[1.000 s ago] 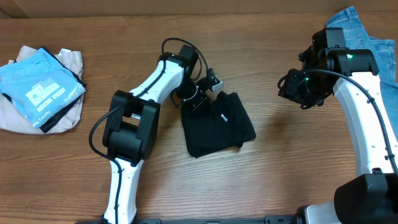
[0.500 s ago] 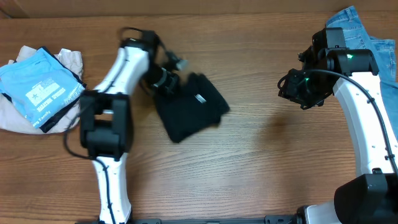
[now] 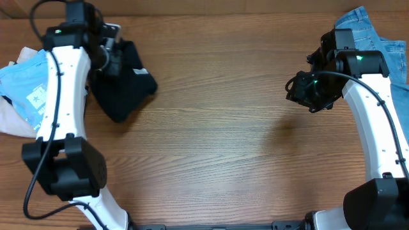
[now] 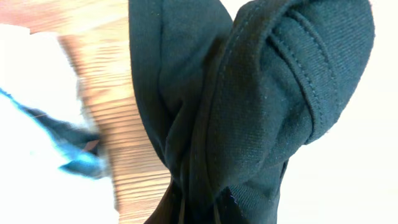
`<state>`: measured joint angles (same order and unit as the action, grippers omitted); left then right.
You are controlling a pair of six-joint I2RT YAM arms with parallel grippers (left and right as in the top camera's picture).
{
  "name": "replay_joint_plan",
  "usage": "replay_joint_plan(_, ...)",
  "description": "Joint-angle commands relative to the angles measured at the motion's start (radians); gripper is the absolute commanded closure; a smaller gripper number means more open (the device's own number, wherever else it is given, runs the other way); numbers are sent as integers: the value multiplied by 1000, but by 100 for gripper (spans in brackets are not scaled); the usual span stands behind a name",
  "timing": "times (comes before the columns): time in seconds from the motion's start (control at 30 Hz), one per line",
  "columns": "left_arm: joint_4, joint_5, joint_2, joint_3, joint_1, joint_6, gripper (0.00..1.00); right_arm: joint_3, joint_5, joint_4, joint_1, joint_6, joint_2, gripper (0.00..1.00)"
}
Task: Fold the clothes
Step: 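Carry the bundle left and place it on the clothes pile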
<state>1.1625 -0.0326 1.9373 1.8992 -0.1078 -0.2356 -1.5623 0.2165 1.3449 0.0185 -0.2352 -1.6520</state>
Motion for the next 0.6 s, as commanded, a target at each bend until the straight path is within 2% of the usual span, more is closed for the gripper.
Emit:
replay_joint_plan(0.0, -30, 70, -65, 23, -26, 27, 96, -13, -14, -3, -3, 4, 34, 60)
replay_joint_plan(0.23, -101, 148, -92, 23, -110, 56, 96, -13, -14, -3, -3, 4, 34, 60)
replay_joint_plan(0.57, -205, 109, -91, 22, -292, 145, 96, -13, -13, -3, -3, 4, 34, 60)
